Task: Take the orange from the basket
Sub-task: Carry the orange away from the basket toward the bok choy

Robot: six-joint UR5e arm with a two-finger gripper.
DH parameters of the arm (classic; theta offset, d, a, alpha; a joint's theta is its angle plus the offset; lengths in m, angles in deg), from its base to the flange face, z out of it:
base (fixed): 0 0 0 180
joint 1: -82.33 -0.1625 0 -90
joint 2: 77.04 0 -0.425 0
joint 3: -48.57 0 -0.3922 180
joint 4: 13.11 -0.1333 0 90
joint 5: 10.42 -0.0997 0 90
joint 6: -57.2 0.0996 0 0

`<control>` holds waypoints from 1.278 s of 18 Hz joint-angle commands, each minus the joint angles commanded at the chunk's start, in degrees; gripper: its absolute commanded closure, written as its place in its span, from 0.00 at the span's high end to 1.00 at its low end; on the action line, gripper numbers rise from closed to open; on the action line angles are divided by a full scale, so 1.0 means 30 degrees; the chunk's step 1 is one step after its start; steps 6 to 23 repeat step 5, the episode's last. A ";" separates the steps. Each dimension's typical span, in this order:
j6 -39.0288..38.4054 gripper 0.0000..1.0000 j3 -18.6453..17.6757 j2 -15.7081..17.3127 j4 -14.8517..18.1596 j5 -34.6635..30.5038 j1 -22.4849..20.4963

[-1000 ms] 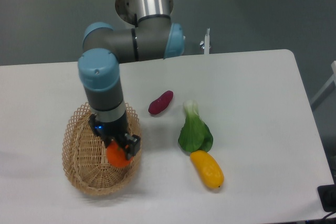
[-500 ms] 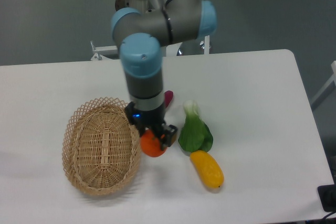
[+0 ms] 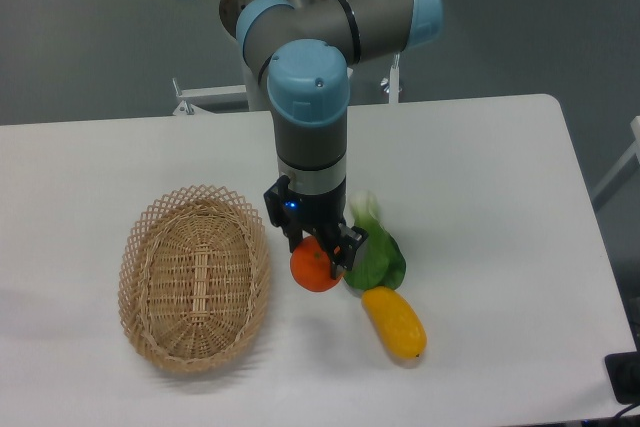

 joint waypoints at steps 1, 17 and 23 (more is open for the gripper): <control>0.0000 0.67 0.0000 0.0029 0.0000 0.0118 -0.0058; 0.0000 0.67 0.0000 0.0088 0.0000 0.0149 -0.0117; 0.0000 0.67 0.0000 0.0088 0.0000 0.0149 -0.0117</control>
